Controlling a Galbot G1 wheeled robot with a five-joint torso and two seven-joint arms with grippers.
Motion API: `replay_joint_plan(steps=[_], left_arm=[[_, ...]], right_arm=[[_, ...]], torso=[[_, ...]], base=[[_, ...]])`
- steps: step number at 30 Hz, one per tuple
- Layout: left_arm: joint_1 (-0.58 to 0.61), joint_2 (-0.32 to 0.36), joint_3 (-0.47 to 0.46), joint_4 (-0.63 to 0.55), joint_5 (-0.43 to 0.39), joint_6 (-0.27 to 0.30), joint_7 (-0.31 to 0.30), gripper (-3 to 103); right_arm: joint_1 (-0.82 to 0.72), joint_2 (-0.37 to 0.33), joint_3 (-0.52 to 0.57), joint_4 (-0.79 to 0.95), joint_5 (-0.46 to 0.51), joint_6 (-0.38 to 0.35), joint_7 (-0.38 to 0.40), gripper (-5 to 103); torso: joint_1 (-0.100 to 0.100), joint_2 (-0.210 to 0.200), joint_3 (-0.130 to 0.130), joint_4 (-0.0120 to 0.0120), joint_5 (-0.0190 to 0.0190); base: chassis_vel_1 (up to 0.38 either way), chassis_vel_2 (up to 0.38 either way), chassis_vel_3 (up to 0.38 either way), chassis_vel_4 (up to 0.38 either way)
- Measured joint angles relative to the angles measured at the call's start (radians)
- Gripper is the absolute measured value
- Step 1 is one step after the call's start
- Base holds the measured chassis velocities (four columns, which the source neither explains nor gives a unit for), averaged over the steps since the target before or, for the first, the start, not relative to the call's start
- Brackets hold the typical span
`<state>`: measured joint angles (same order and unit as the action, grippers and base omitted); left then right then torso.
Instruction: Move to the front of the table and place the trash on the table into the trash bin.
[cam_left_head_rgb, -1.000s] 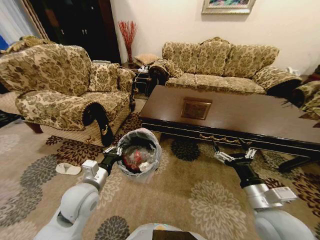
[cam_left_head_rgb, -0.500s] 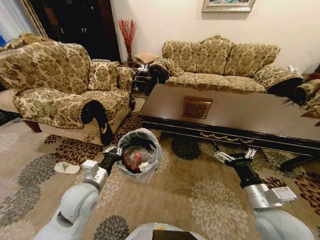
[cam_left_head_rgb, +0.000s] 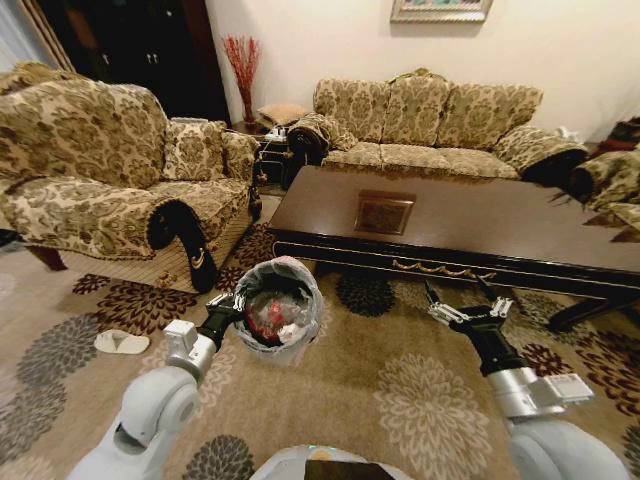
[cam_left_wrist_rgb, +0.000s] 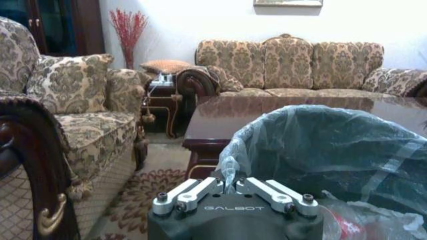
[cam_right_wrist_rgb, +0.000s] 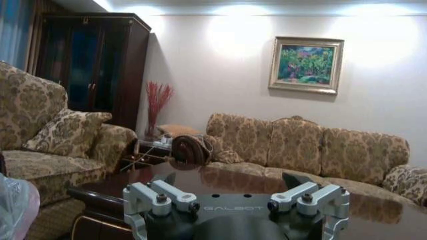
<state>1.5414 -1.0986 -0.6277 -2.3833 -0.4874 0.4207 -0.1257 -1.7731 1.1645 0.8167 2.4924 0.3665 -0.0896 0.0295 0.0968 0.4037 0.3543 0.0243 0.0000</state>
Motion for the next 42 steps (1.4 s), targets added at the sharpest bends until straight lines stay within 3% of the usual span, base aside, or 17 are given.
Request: replay_joint_plan(steps=[2, 5, 9, 14, 18, 22, 25, 29, 42], left_arm=[[0.001, 0.000, 0.000, 0.001, -0.005, -0.014, -0.002, 4], [0.011, 0.001, -0.006, 0.008, -0.048, -0.149, -0.029, 4], [0.009, 0.001, -0.005, 0.017, -0.086, -0.216, -0.037, 4], [0.018, 0.000, 0.003, 0.029, -0.068, -0.197, -0.016, 4], [0.043, 0.019, 0.043, 0.114, 0.014, -0.153, 0.033, 4], [0.023, 0.025, 0.069, 0.154, 0.025, -0.135, 0.022, 4], [-0.019, 0.029, 0.098, 0.190, 0.025, -0.100, -0.012, 4], [-0.043, 0.030, 0.116, 0.220, 0.025, -0.077, -0.034, 4], [-0.079, 0.031, 0.130, 0.286, 0.019, -0.072, -0.035, 4]], right_arm=[[0.001, 0.001, 0.002, 0.001, 0.003, -0.006, 0.001, 100], [0.021, 0.027, 0.042, 0.005, 0.065, -0.126, 0.039, 100], [0.033, 0.035, 0.057, 0.006, 0.130, -0.166, 0.063, 100], [0.032, 0.038, 0.053, 0.006, 0.137, -0.168, 0.065, 100], [0.031, 0.044, 0.043, 0.006, 0.124, -0.165, 0.063, 100], [0.025, 0.049, 0.044, 0.007, 0.120, -0.160, 0.059, 100], [0.012, 0.059, 0.056, 0.007, 0.111, -0.146, 0.047, 100], [0.006, 0.063, 0.064, 0.007, 0.108, -0.139, 0.040, 100], [0.006, 0.065, 0.052, 0.008, 0.089, -0.131, 0.033, 100]], torso=[[0.000, 0.000, 0.000, 0.0000, 0.0000], [0.000, 0.001, 0.000, -0.0003, 0.0000], [0.001, 0.002, 0.001, -0.0003, 0.0000], [0.001, 0.003, 0.002, -0.0004, 0.0000], [0.001, 0.004, 0.002, -0.0003, -0.0002], [0.002, 0.004, 0.003, 0.0001, -0.0001], [0.000, -0.001, 0.000, -0.0010, -0.0002], [-0.006, -0.014, -0.008, 0.0000, 0.0000], [-0.024, -0.068, -0.044, -0.0001, -0.0001]], base=[[0.000, 0.000, 0.000, 0.000], [0.000, 0.000, 0.000, 0.000], [0.000, 0.000, 0.000, 0.000], [0.000, 0.000, 0.000, 0.000], [0.000, 0.000, 0.000, 0.000], [0.000, 0.000, 0.000, 0.000], [0.000, 0.000, 0.000, 0.000], [0.000, 0.000, 0.000, 0.000], [0.000, 0.000, 0.000, 0.000]])
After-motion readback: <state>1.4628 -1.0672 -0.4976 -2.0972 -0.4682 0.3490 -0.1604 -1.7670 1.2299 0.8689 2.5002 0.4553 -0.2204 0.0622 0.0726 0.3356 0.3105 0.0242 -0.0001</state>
